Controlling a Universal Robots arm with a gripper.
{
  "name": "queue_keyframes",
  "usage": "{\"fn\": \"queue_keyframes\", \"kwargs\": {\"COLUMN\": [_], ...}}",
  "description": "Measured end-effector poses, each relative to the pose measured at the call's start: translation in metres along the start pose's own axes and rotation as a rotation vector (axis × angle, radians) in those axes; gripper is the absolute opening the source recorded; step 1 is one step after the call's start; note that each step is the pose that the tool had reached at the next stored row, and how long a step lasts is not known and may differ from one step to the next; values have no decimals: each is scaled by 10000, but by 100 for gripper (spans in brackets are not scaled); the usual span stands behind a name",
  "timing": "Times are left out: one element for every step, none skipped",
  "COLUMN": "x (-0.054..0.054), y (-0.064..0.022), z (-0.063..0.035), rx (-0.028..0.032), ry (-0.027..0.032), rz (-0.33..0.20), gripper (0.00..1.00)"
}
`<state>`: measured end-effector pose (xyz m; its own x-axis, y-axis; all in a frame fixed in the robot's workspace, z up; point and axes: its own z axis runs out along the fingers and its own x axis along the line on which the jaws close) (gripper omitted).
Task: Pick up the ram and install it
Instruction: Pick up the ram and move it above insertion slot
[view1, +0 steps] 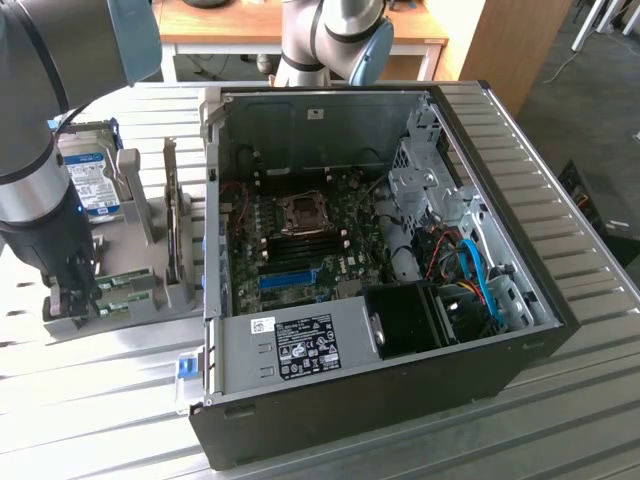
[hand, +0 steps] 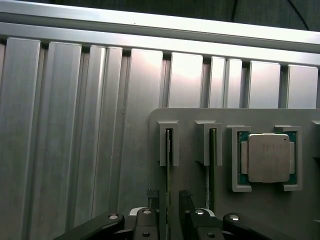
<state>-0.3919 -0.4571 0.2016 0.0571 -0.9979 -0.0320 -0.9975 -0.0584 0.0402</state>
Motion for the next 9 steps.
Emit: {"fn": "queue_keyframes", "kwargs": {"x": [0,2,2,2,3,4,5,6,7], "y": [-5,-13,-25,-38,-54,-71,-87,-103,-118], "z": [2,1,0,-2,-2,-3,-3,-5,-5], "rx": [3,3,2,0,1,0,1,0,0], "ry": [-2,-1,-1,0,0,0,0,0,1], "rz": [-1,-4,-2,0,0,-1,0,0,0], "gripper": [30,30,30,30,30,30,30,30,30]}}
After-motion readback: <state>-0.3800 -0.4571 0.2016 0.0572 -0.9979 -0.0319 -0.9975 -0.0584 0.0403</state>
